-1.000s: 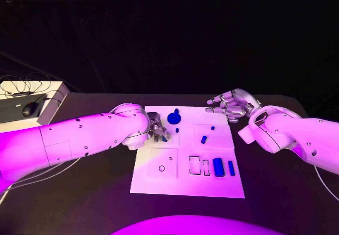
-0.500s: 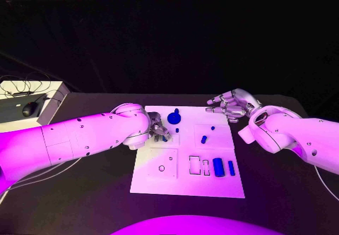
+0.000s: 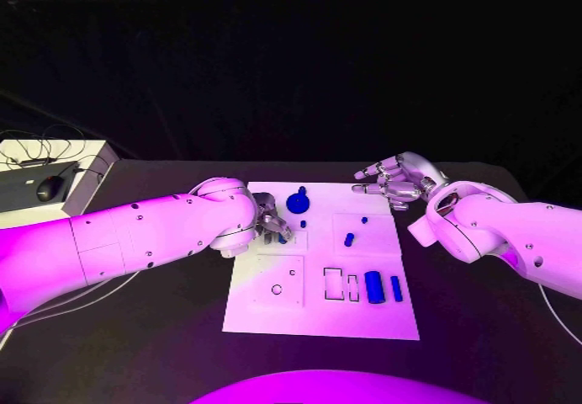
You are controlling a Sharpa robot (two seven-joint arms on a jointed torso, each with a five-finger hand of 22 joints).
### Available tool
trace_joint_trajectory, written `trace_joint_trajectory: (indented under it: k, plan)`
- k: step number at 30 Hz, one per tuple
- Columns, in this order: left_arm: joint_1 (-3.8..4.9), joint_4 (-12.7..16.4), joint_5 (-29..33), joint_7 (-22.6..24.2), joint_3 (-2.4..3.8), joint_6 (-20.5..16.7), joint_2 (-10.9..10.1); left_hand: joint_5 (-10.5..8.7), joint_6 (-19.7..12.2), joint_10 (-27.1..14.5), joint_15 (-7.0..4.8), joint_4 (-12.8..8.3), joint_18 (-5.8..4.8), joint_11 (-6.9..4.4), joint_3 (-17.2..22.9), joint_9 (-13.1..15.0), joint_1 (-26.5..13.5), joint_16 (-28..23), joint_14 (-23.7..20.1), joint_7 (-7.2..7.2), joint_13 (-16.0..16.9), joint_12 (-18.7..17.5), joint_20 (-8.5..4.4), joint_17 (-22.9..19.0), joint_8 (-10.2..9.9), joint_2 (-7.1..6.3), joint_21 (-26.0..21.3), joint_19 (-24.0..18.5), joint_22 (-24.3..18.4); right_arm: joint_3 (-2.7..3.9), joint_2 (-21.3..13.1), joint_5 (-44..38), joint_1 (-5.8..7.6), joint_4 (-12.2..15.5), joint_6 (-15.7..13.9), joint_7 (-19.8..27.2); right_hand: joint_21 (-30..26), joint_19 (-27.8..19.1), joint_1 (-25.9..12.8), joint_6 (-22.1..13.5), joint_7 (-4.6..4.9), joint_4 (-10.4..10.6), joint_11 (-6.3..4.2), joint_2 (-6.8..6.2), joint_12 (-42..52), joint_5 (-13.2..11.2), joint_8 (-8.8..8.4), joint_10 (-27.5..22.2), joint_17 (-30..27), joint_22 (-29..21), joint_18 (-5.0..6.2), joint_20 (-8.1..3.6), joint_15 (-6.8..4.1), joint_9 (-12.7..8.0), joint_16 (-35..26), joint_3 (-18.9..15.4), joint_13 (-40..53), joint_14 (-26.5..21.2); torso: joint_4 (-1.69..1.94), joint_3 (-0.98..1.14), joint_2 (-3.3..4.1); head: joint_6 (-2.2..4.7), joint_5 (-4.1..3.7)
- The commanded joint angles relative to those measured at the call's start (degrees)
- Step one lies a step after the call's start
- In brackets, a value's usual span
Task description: Assemble the parts on the task board
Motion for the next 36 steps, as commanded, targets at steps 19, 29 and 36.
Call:
trace_joint_trajectory:
  k: [19,29,36]
  plan:
    - [-0.27,-0.3,1.0,0.1,-0.13,0.5,0.1,-0.1,5.3,3.9,-0.33,3.6,-0.65,-3.59,-7.9,-0.7,1.6,0.3,-0.2,-4.9,0.0,0.5,0.04,0.1,-0.1,-0.61,-0.3,0.4,0.3,0.03,0.0,-0.4,-0.02,0.0,0.5,0.3,-0.3,-0.3,-0.4,0.0,0.31,-0.3,-0.07,-0.18,-0.2,0.2,0.1,-0.4,-0.1,7.6,1.01,-0.08,-0.18,0.1,-0.2,-0.1,-0.1,0.1,0.01,-0.01,0.0,0.02,-0.07]
    - [-0.27,-0.4,0.7,0.1,-0.12,0.3,-0.1,-0.12,5.4,3.9,-0.34,5.5,-0.65,-3.6,-10.8,-0.7,1.9,0.3,-0.1,-4.97,0.0,0.6,-0.01,0.3,0.0,-0.54,-0.4,0.4,0.4,0.03,0.0,-0.4,-0.03,0.0,0.5,0.4,-0.3,-0.3,-0.4,0.0,0.31,-0.3,-0.07,-0.18,-0.2,0.2,0.1,-0.4,-0.1,7.6,1.01,-0.08,-0.18,0.1,-0.2,-0.1,-0.1,0.1,0.02,0.0,0.04,0.02,-0.15]
    - [-0.28,-0.2,0.5,0.1,0.02,0.5,-0.3,-0.07,5.6,3.9,-0.34,6.8,-0.65,-3.61,-14.5,-0.9,2.5,0.4,-0.1,-5.03,-0.1,0.7,0.0,0.3,-0.1,-1.36,-0.4,0.5,0.5,0.03,-0.1,-0.4,-0.12,-0.1,0.5,0.4,-0.3,-0.3,-0.4,0.0,0.31,-0.3,-0.07,-0.18,-0.2,0.2,0.1,-0.4,-0.1,7.6,1.01,-0.08,-0.18,0.1,-0.2,-0.1,-0.1,0.1,0.0,-0.03,-0.01,0.09,-0.1]
